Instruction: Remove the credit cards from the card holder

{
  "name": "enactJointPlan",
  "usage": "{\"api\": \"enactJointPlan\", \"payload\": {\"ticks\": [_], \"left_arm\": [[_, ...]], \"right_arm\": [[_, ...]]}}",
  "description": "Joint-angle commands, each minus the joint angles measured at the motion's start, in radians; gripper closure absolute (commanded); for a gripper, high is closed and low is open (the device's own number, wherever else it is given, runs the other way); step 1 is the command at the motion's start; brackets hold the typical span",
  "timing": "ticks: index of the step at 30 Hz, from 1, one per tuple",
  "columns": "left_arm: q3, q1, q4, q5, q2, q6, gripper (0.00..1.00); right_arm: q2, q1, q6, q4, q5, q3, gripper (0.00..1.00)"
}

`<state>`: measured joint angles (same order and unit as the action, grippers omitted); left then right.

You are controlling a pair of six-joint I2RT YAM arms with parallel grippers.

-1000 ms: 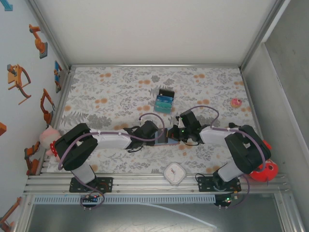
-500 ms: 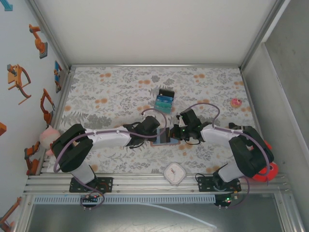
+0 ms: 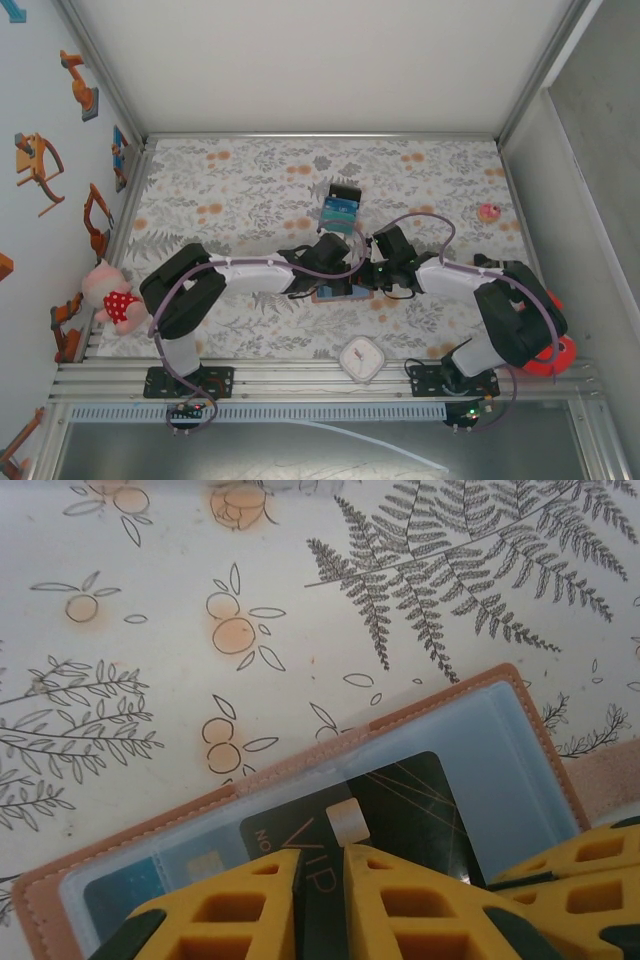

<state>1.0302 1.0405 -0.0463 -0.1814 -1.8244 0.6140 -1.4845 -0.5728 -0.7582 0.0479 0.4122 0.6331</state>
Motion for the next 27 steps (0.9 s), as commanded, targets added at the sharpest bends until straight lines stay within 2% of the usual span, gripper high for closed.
{"api": "enactJointPlan", "payload": {"ticks": [1, 11, 20, 23, 27], "left_arm": [[-0.001, 0.004, -0.016, 0.019, -0.010, 0.003, 0.85], [-0.038, 0.004, -0.093, -0.022, -0.020, 0.022, 0.94], [-0.044, 0.003, -0.101, -0.029, -0.009, 0.017, 0.95], [-0.044, 0.003, -0.102, -0.029, -0.012, 0.016, 0.95], [-0.045, 0.003, -0.093, -0.019, -0.017, 0.016, 0.95]], "right_arm": [[0.002, 0.004, 0.006, 0.022, 0.005, 0.016, 1.00], [0.022, 0.020, 0.020, 0.053, -0.013, 0.014, 1.00], [0.066, 0.033, 0.021, 0.061, -0.009, 0.001, 1.00], [0.087, 0.033, 0.010, 0.026, 0.012, -0.016, 1.00], [0.085, 0.033, -0.043, -0.113, 0.090, -0.057, 1.00]]}}
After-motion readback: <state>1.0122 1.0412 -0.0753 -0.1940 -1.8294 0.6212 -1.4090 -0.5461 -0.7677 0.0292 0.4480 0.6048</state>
